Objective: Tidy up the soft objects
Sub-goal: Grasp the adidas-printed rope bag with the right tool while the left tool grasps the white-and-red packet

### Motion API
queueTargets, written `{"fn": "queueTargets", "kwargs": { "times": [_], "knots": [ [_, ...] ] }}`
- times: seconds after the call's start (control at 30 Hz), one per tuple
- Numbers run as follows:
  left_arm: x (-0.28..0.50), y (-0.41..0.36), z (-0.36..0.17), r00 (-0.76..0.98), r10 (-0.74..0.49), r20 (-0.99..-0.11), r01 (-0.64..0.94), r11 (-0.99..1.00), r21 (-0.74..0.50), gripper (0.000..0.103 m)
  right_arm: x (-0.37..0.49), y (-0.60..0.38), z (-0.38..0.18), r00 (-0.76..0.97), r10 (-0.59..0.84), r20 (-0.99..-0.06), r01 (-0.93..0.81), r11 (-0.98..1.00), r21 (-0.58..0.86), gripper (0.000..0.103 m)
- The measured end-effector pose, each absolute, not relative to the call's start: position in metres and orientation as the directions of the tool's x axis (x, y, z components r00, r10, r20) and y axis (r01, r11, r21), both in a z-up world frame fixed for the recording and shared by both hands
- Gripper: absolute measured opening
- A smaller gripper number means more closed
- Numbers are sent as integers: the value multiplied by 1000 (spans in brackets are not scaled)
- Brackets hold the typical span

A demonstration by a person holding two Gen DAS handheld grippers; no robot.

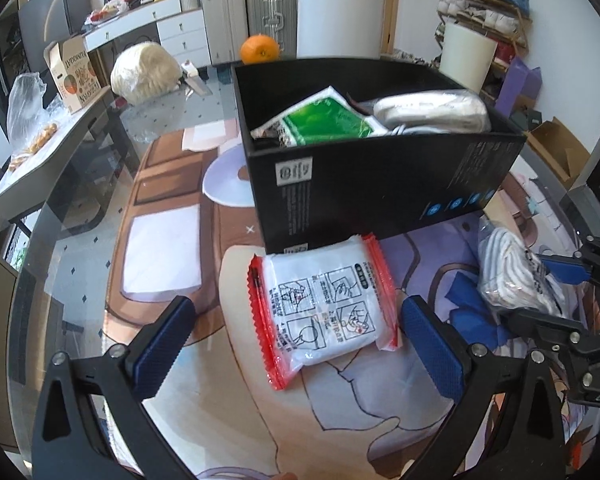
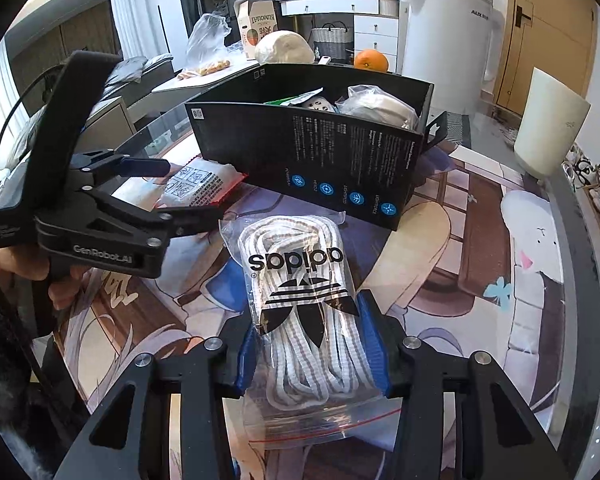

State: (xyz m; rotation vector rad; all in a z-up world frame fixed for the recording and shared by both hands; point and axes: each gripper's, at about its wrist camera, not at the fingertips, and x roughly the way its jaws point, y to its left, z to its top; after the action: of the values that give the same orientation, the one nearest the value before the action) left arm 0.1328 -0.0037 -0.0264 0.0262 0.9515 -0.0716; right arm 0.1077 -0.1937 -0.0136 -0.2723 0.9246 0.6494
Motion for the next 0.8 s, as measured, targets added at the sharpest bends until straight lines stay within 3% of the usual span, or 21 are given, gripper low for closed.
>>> {"fn": "queueTargets", "kwargs": {
  "times": [0.63, 0.7, 0.8],
  "knots": [
    [136, -1, -28, 576, -55, -816, 75, 997, -15, 103, 110, -189, -15, 436, 392, -810, -625, 779, 40, 45],
    [136, -1, -28, 578, -60, -814, 78, 997, -18, 101, 109, -189, -15, 435, 393, -810, -627, 778, 41, 45],
    [133, -3, -24, 594, -65, -802, 85, 996, -18, 85, 110, -189, -15, 435, 394, -810, -627, 778, 42, 45]
  ]
}}
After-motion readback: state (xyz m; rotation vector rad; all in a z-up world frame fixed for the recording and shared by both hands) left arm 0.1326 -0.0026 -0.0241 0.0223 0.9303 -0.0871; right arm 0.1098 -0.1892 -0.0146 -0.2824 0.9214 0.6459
